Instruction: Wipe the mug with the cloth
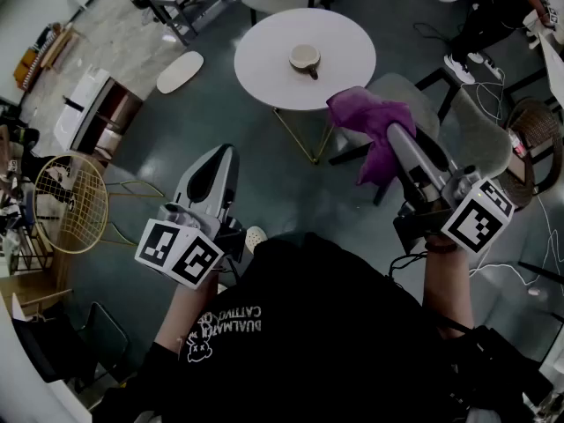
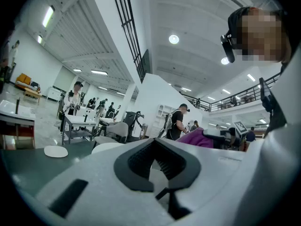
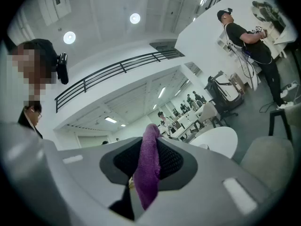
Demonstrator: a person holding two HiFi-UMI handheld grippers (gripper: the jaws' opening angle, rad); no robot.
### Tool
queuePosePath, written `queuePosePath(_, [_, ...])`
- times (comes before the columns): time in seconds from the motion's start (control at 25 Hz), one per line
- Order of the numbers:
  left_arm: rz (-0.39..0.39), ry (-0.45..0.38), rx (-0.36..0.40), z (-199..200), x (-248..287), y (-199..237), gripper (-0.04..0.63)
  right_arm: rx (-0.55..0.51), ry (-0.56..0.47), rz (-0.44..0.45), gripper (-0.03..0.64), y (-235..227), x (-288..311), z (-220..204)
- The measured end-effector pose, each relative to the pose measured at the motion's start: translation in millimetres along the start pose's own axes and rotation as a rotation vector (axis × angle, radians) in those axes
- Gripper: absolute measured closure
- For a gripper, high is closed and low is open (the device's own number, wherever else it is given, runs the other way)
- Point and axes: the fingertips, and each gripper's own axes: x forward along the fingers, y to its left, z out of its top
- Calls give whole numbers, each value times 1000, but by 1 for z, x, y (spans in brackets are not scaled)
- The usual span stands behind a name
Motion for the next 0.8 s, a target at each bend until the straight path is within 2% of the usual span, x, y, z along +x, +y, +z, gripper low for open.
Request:
queuePosePath(0.32, [-2, -3, -2, -4, 5, 2, 597, -2, 11, 0, 525, -4, 0, -3])
queuePosePath(0.56, [-6, 28, -16, -17, 0, 7, 597, 19, 26, -14, 525, -9, 2, -17])
queuePosePath(0.8, [-10, 52, -47, -31, 29, 21, 598, -25, 80, -81, 525, -43, 11, -27])
